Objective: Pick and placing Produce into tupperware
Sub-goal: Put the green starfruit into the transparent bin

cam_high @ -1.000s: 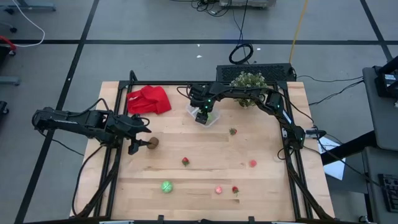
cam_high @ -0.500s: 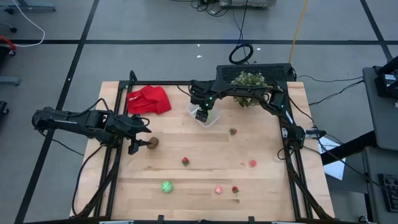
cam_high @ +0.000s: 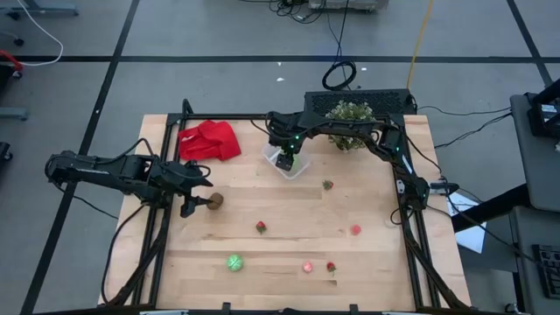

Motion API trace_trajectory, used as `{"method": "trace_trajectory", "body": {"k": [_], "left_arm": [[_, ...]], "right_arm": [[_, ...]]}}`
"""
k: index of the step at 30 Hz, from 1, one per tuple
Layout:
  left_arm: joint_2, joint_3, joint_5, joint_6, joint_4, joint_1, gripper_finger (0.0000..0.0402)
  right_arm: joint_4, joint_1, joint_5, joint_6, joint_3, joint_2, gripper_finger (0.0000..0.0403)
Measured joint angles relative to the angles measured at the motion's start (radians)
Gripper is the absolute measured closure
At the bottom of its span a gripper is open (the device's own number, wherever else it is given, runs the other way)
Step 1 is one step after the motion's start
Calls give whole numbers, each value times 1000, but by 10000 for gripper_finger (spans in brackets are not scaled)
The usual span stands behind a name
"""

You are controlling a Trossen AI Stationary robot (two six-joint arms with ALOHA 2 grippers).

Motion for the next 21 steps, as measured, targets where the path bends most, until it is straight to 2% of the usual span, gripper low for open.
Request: {"method": "trace_trajectory", "body": {"k": [21], "left_arm": [[0,0,1,0,0,0,117]], "right_arm": [[-4,-4,-25,14,-1,3,169]]}}
